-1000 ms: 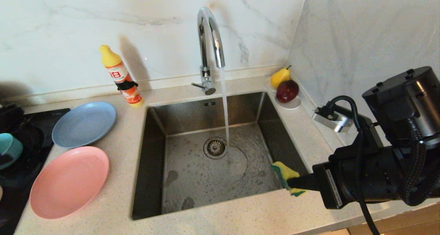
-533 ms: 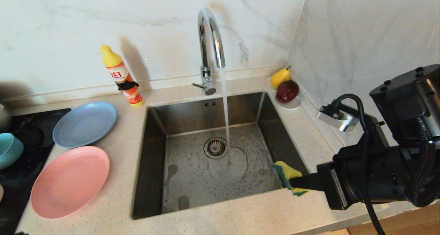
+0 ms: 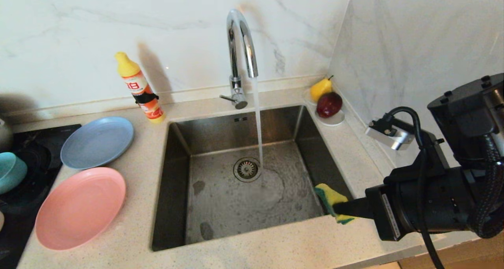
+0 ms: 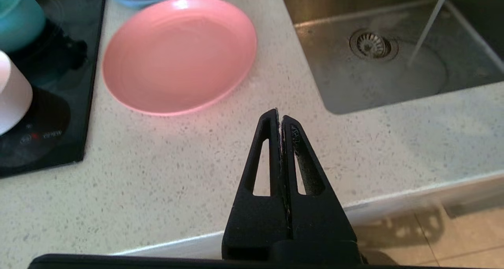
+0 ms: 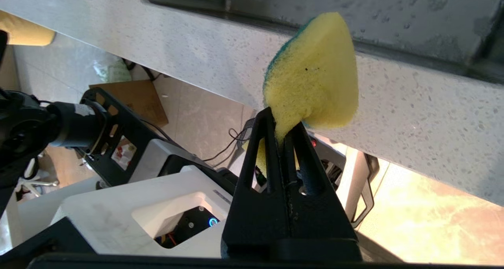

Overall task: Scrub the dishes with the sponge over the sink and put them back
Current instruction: Put down the sponge

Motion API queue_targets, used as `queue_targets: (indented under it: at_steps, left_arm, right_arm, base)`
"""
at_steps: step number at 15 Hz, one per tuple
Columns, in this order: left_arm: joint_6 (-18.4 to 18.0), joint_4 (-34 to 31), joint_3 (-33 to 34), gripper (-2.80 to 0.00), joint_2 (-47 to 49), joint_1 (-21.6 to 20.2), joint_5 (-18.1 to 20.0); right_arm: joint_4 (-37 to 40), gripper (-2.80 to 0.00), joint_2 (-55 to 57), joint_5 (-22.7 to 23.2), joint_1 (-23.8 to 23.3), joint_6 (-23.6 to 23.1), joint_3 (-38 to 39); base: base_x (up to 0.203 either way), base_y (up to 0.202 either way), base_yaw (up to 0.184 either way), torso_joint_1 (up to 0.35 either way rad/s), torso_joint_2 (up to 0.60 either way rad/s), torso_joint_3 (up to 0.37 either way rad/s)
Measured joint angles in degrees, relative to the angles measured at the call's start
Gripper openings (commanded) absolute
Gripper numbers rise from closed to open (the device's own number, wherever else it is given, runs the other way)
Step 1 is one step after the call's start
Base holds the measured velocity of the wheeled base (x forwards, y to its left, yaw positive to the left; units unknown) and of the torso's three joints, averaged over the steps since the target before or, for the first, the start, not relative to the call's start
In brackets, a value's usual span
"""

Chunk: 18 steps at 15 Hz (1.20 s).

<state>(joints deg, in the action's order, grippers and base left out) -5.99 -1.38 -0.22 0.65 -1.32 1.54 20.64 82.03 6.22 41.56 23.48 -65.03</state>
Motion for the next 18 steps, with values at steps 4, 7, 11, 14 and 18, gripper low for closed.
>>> queue_targets:
  at_steps: [4, 7, 11, 14, 18]
  left_arm:
    - [0.1, 0.1, 0.2, -2.8, -0.7, 0.0, 0.0]
    - [0.0, 0.1, 0.2, -2.8, -0.8, 0.0, 0.0]
    - [0.1, 0.1, 0.2, -2.8, -0.8, 0.0, 0.0]
    - [0.0, 0.1, 0.2, -2.8, -0.8, 0.0, 0.0]
    - [0.0, 0.1, 0.2, -2.8, -0.8, 0.0, 0.0]
  right_arm:
    - [0.2, -2.8, -0.1, -3.4, 0.3, -0.2, 0.2]
    - [0.1, -2.8, -0.3, -8.6, 0.7, -2.7, 1.3]
    - [-0.2, -2.8, -0.3, -16.6, 2.1, -6.8, 4.0]
    - [-0.7, -2.8, -0.3, -24.8, 4.1, -10.4, 7.1]
    - [-0.7, -2.8, -1.1, -31.7, 5.5, -11.5, 10.8]
  base:
    - [0.0, 0.0, 0.0, 0.0, 0.0, 0.0]
    - [0.0, 0.0, 0.0, 0.0, 0.0, 0.0]
    - [0.0, 0.0, 0.0, 0.0, 0.0, 0.0]
    - [0.0, 0.0, 0.0, 0.0, 0.0, 0.0]
    - [0.0, 0.0, 0.0, 0.0, 0.0, 0.0]
